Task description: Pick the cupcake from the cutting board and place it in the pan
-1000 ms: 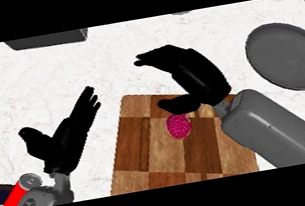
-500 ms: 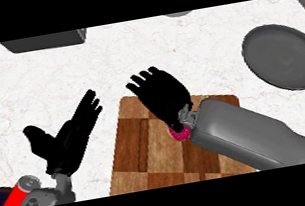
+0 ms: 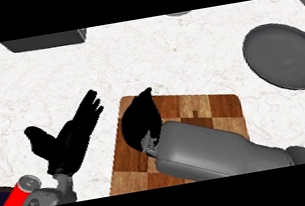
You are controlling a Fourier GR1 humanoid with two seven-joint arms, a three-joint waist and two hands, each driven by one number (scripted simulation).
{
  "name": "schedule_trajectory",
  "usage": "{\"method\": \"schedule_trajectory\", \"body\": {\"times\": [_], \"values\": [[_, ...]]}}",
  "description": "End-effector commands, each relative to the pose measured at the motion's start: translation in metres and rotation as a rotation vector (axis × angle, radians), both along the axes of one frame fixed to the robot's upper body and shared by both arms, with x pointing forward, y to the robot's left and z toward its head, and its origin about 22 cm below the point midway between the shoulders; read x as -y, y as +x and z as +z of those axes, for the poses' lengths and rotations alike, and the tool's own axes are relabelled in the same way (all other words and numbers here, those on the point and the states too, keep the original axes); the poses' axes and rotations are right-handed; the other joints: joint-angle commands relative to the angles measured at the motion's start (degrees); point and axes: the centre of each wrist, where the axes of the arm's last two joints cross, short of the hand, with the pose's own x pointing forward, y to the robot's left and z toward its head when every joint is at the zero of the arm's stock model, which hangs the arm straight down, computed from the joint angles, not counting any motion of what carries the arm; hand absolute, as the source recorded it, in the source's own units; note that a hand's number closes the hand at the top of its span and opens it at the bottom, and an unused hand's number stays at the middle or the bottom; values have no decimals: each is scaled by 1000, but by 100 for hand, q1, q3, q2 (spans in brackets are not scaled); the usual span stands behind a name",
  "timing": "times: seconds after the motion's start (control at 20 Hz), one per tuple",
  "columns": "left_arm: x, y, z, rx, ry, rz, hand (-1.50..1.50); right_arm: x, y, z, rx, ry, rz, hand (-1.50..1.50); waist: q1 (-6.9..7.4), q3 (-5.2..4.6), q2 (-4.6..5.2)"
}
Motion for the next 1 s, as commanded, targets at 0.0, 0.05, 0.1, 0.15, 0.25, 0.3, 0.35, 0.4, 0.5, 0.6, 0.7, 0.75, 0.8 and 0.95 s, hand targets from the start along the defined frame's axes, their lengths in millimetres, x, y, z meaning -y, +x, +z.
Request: {"method": "schedule_trajectory", "body": {"times": [0.0,0.05,0.1,0.15,0.25,0.3,0.35,0.4,0.5,0.6,0.7,0.75,0.8,0.95], "values": [[-4,0,-2,-2,1,-9,0,-11,-22,-15,-13,-195,-70,-150,29,8,14],[8,1,1,-14,-7,-11,0,-11,-25,-14,5,-201,-90,-150,-1,10,4],[2,0,1,2,-13,0,0,-12,-29,-14,-6,-205,-87,-150,39,8,4],[-4,-1,-1,-14,17,-10,0,-12,-24,-14,-8,-207,-116,-150,72,8,10],[-5,5,1,4,-3,-2,0,-11,-37,-18,-13,-164,-137,-150,8,11,16],[2,-2,9,5,-3,-6,0,-12,-35,-20,6,-157,-149,-150,74,15,14],[3,-3,0,12,0,-7,0,-12,-33,-26,35,-173,-158,-150,29,14,26],[2,-2,4,7,7,8,0,-13,-31,-26,38,-177,-151,-150,59,15,36],[10,-2,-11,-15,-3,-16,0,-11,-34,-36,33,-196,-161,-150,38,13,50],[7,-5,5,6,-4,-3,0,-13,-41,-35,57,-245,-134,-150,38,16,17],[3,-2,13,13,9,27,0,-15,-31,-32,97,-283,-129,-150,7,18,18],[2,-1,2,10,7,0,0,-13,-33,-41,132,-285,-135,-150,-21,15,34],[-2,-5,0,1,12,10,0,-15,-27,-34,158,-314,-133,-150,-6,14,28],[1,-6,-3,7,0,6,0,-13,-27,-35,129,-327,-136,-150,-62,17,29]]}}
